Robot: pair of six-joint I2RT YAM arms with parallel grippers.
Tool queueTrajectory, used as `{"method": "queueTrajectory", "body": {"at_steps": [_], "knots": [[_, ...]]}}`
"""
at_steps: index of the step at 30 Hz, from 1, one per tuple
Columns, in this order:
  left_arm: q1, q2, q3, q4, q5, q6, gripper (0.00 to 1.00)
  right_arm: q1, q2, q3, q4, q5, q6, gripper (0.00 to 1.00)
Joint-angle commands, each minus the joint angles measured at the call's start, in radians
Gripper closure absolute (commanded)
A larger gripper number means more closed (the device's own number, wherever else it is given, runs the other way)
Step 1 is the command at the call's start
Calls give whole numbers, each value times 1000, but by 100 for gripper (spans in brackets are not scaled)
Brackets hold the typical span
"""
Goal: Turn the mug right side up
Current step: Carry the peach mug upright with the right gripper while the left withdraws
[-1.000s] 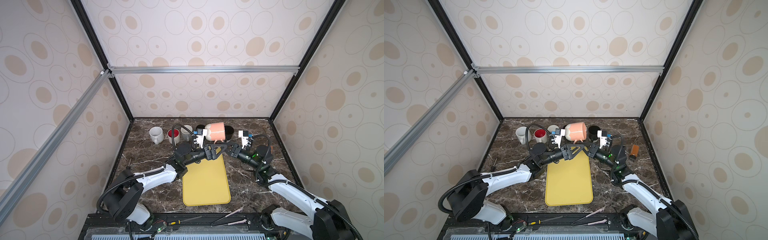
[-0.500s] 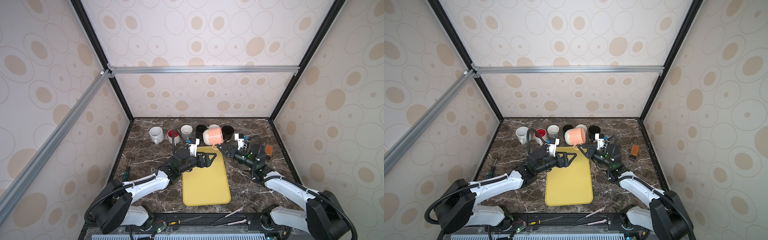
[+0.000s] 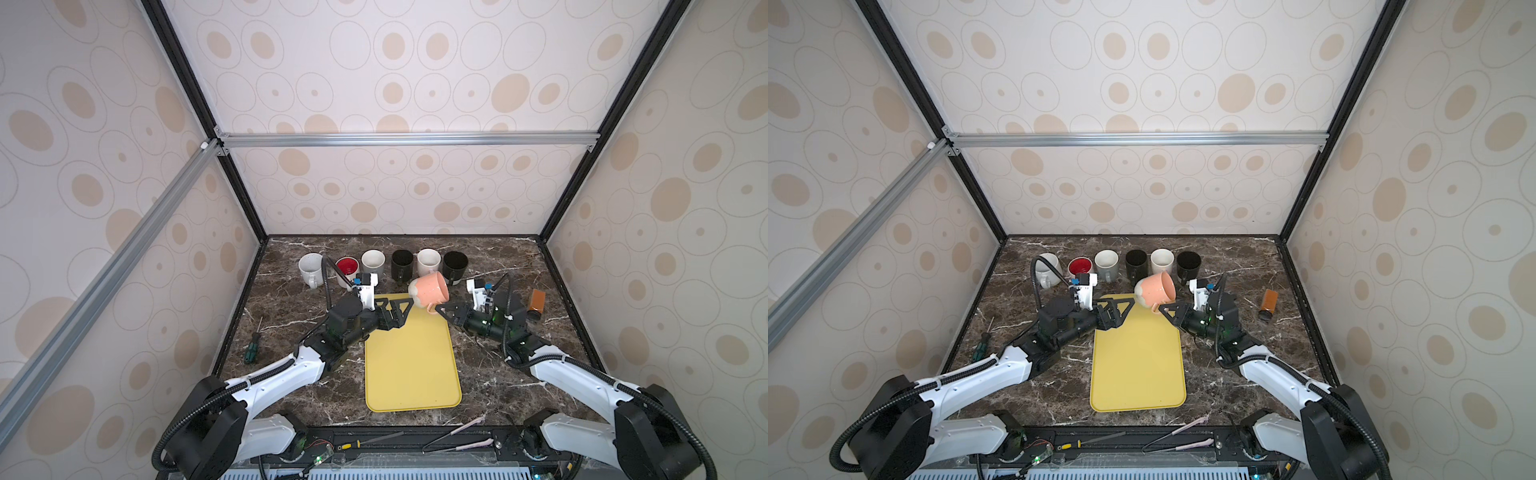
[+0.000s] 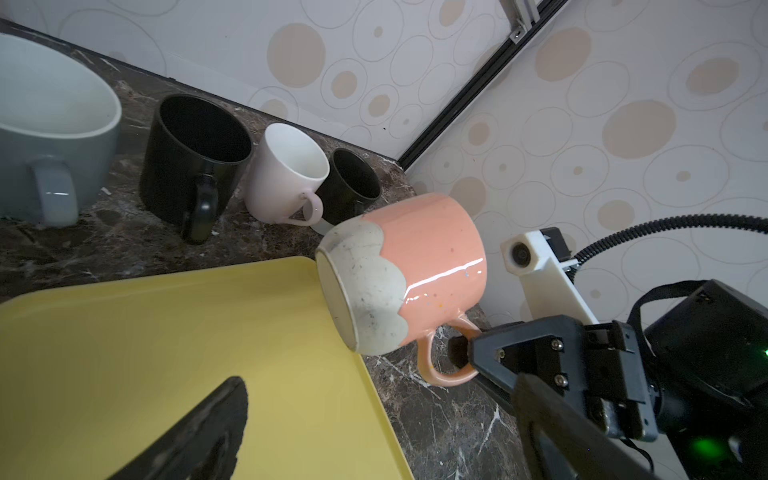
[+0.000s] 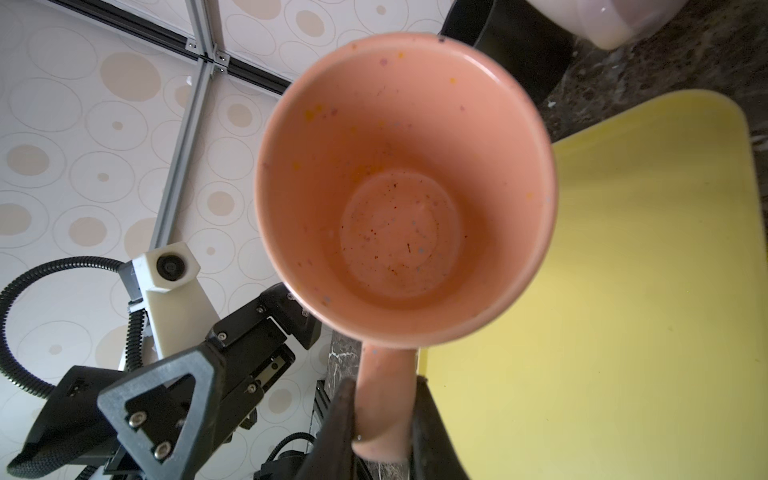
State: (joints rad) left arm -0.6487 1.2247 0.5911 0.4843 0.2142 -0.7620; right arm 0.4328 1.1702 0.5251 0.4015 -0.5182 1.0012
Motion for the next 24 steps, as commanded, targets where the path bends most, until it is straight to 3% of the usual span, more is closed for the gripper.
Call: {"method": "queueTrajectory", "body": {"at_steps": [1,11,24], "knots": [[13,-8,-15,33,7,0,0,7,-7,-3,58,-9,-56,100],[17,23,-47,87,30,-21,0,6,-11,21,-55,36,-151,100],[24,50,-51,119,45,-22,0,7,-87,101,-331,266,-372,100]]}}
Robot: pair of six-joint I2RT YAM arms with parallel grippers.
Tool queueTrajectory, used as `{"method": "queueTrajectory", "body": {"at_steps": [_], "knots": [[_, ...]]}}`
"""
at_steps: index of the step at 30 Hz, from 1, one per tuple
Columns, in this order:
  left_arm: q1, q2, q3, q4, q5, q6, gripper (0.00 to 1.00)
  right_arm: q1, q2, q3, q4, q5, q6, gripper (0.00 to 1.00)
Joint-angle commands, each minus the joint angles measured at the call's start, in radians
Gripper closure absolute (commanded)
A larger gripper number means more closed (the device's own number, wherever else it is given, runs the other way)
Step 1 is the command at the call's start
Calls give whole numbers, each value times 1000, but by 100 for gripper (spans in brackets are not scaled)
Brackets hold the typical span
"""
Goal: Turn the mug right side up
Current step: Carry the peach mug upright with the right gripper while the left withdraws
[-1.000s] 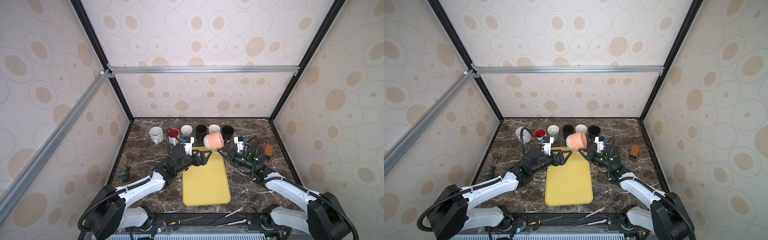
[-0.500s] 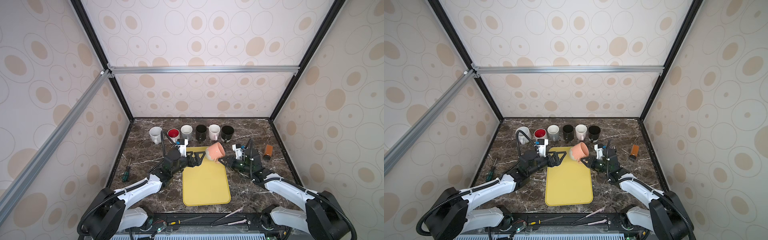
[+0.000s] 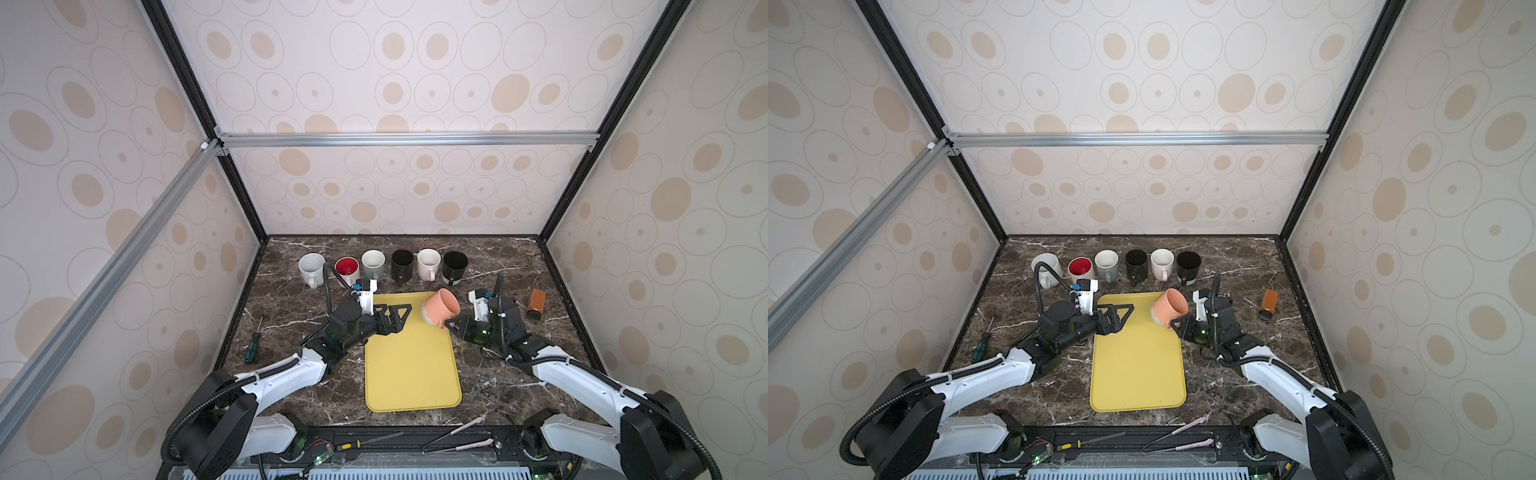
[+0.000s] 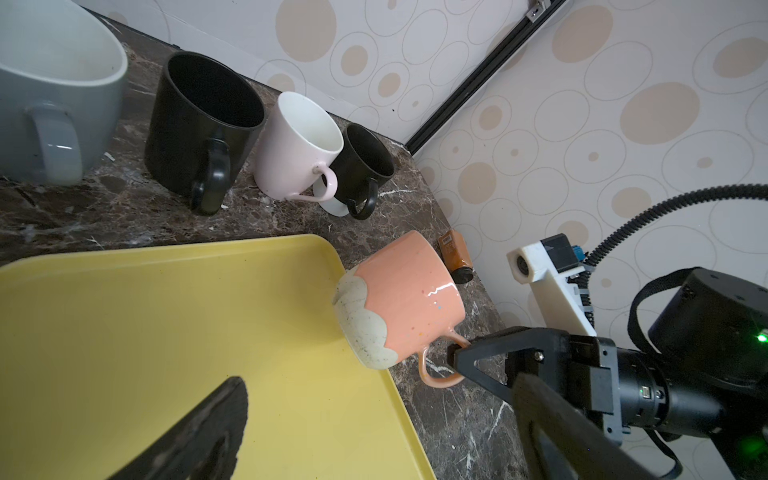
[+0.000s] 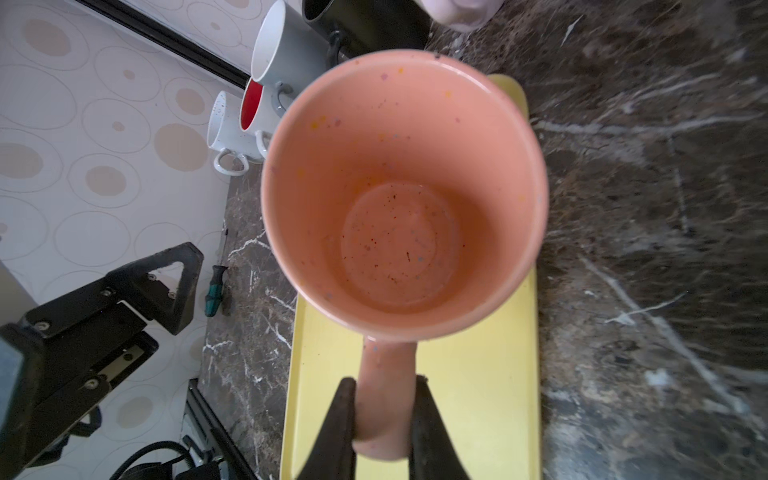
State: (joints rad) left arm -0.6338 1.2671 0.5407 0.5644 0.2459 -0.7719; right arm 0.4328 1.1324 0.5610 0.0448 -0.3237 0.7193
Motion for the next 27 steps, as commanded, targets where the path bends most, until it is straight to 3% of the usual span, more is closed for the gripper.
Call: {"method": "queueTrajectory", "body": {"at_steps": [1,12,21,27], "knots": [[9,7,-2,40,12,-11,0,6,-55,65,19,90,-101,100],[20,24,-21,78,18,-16,0,7,-72,134,-112,439,-260,100],[31,42,-33,115,47,-21,0,-13,67,222,-90,581,-333,100],[46,26,-53,120,57,-17,0,-52,136,272,-74,613,-342,100]]}}
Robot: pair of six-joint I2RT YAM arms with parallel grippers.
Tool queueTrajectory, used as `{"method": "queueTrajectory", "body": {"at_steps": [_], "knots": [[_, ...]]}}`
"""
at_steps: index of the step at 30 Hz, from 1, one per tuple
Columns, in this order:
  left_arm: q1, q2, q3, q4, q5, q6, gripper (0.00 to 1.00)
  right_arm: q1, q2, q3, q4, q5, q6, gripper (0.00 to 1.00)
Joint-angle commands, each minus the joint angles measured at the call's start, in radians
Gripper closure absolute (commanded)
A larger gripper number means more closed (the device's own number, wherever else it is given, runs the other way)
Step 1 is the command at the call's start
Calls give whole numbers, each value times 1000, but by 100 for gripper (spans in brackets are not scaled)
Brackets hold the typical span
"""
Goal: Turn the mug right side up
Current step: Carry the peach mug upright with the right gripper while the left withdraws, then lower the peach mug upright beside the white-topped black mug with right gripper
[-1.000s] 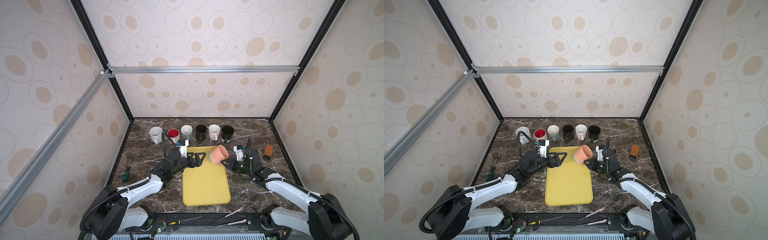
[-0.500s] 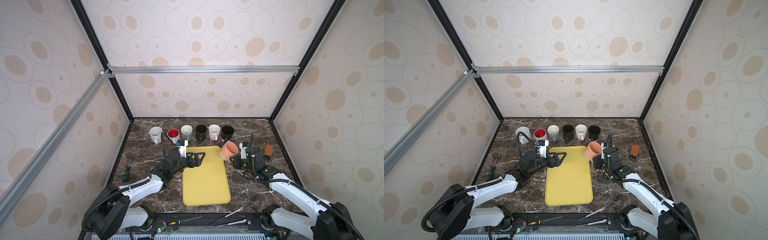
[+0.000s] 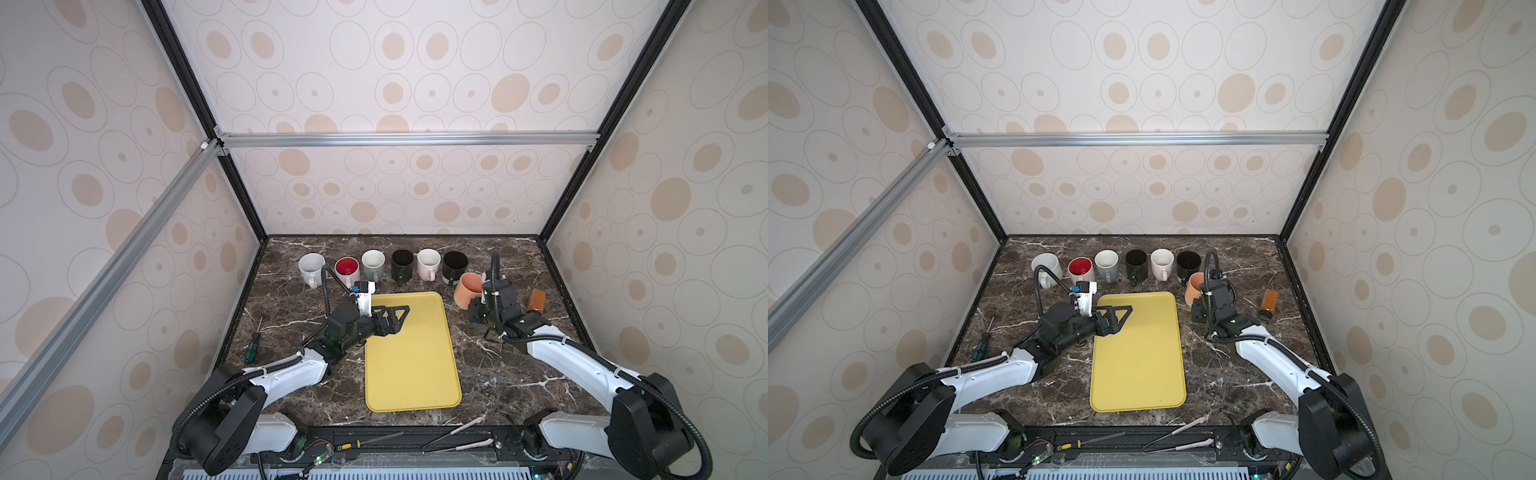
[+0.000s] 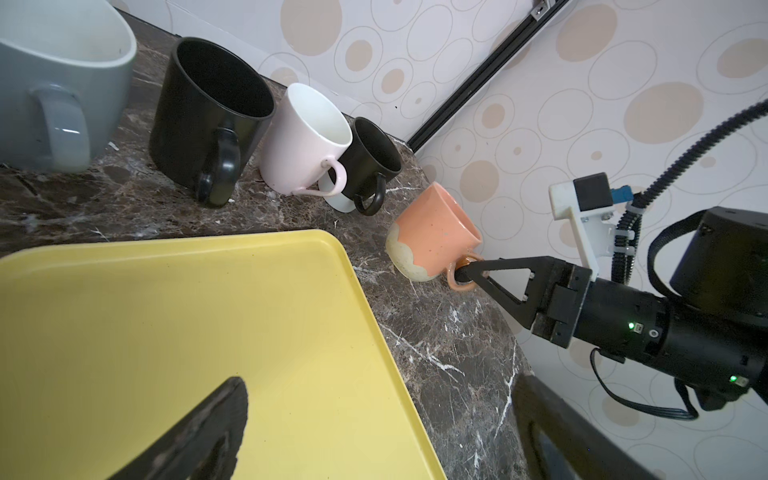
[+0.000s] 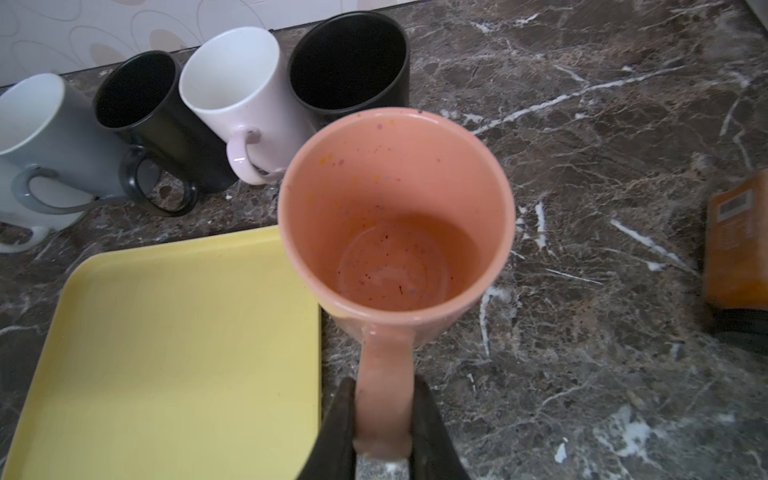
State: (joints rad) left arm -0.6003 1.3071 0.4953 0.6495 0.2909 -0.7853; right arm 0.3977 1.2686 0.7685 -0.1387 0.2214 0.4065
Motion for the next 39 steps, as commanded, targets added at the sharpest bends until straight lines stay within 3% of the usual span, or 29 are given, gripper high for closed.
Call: {"method": "queueTrajectory", "body": {"at_steps": [1,21,24,39], "knots": [[16,-15,-10,35,14,-2,0,-21,9,75,110,71,-32,100],[63,18,-15,69,69,-1,0,-114,230,148,221,139,-80,100],[65,35,-21,110,89,-23,0,-158,254,142,273,113,-83,100],[68,101,13,121,104,-22,0,-177,415,160,373,30,-130,100]]}}
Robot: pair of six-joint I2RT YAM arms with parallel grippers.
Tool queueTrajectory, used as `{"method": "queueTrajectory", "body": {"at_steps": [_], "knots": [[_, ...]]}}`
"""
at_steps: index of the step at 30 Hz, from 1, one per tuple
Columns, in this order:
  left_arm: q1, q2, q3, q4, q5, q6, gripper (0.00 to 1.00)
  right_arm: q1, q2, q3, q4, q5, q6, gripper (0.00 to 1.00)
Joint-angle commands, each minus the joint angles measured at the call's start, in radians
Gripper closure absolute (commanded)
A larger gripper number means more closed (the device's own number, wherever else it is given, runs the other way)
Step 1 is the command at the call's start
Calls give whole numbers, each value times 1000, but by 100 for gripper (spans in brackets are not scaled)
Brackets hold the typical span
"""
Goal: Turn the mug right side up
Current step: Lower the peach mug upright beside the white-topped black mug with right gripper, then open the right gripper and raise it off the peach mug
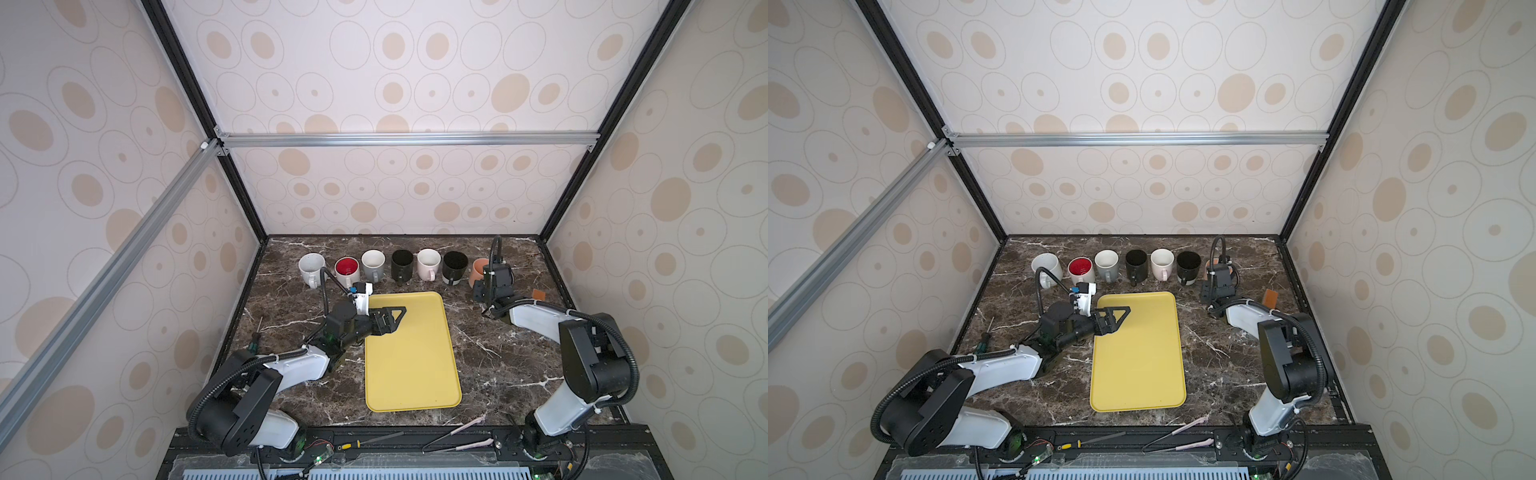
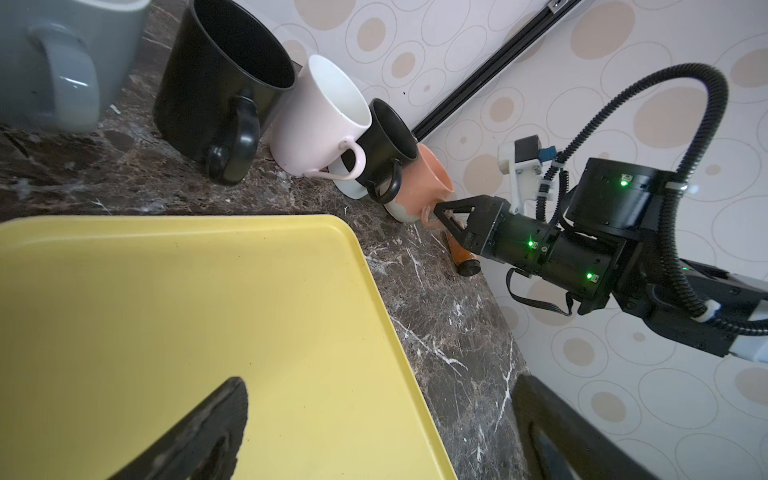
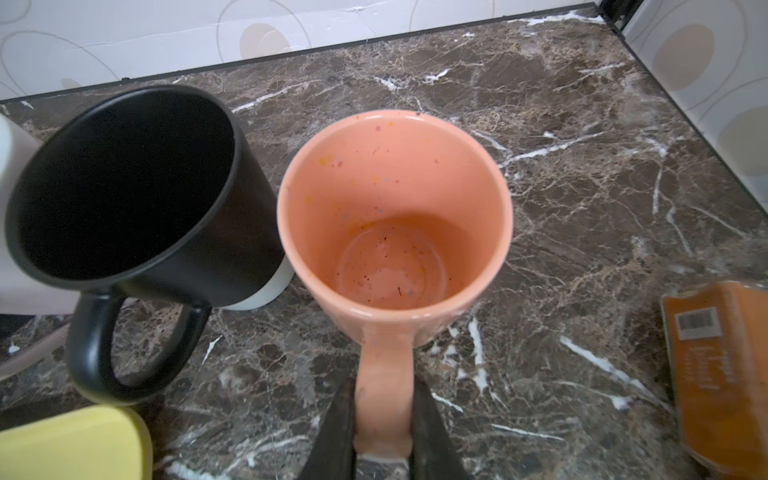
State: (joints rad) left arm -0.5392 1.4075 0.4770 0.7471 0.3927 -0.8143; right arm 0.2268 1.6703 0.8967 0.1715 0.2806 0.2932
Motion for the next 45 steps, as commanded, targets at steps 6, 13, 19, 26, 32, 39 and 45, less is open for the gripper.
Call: {"method": "queueTrajectory", "body": {"at_steps": [6,13,19,26,32,39,45], "knots": [[8,5,52,8,-1,11,0,-6,28,51,4,-54,15,87],[8,9,54,14,-1,1,0,-6,4,22,13,-67,42,71],[7,-6,50,5,-4,3,0,-6,-14,3,3,-97,85,59],[7,-63,59,-78,-31,42,0,-3,-96,-44,-1,-122,118,47],[8,-104,58,-132,-69,67,0,-1,-181,-77,-28,-132,125,42],[7,-127,59,-148,-83,61,0,0,-297,-101,-62,-154,142,41],[7,-157,72,-180,-107,76,0,11,-390,-104,-111,-155,138,40]]}}
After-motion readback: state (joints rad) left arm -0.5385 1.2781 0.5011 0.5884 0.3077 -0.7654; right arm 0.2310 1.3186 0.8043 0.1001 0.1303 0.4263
